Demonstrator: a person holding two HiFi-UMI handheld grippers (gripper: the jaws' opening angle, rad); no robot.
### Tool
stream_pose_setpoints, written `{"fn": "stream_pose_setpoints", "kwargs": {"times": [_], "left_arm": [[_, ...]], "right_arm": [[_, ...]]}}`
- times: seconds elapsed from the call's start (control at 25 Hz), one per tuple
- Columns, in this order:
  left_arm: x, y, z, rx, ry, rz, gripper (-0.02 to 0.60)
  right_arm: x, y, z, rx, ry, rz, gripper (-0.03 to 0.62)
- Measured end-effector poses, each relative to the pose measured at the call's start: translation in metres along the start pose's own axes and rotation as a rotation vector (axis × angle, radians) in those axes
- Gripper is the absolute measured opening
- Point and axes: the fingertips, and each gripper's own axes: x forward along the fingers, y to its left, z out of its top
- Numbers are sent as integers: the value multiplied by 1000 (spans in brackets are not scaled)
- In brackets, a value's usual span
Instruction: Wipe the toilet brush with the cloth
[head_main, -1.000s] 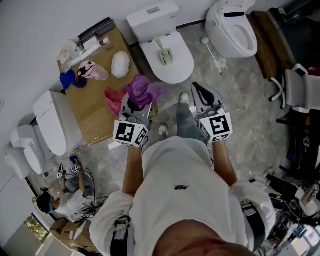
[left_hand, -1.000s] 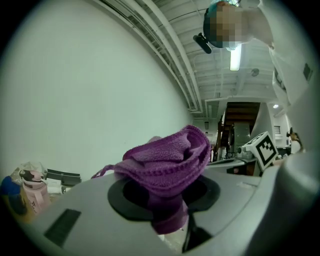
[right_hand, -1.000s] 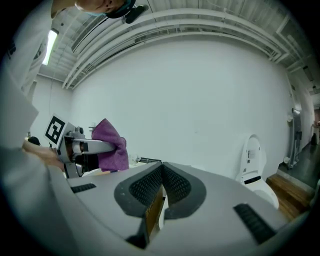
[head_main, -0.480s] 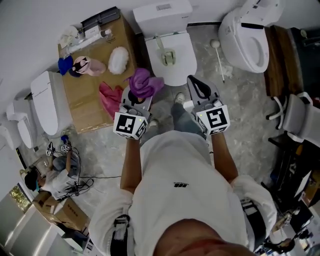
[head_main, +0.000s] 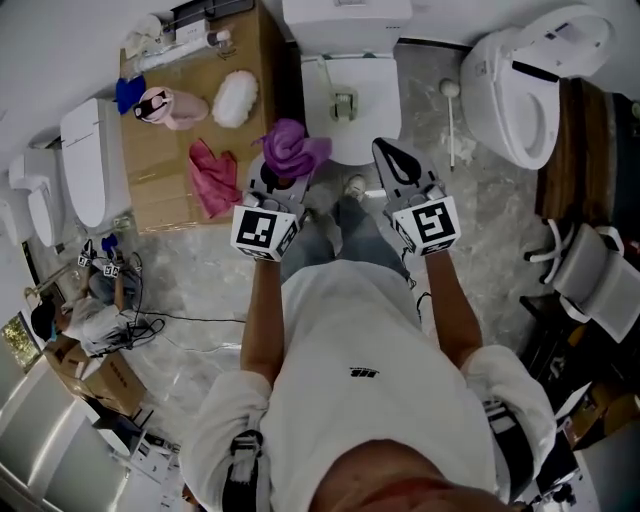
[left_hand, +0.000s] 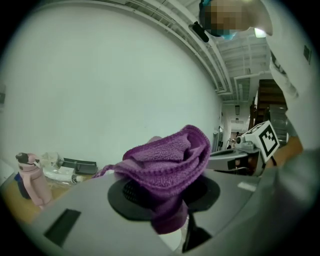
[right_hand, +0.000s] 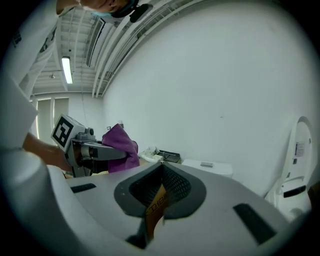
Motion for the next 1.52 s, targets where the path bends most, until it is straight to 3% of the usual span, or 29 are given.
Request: {"fn": "stream_pose_setpoints", "kwargs": {"times": [0.72,1.08,1.52], "left_arm": [[54,36,-110,-67,106,-3,147],[93,59,-168,-53,144,-49,150],[127,86,-243,-92,173,-88,158]], "right_arm": [[65,-42,-115,-32,129,33,-3],[112,-64,-187,-101,215,45,-3],[172,-82,-277,-158,312,53,2]]}}
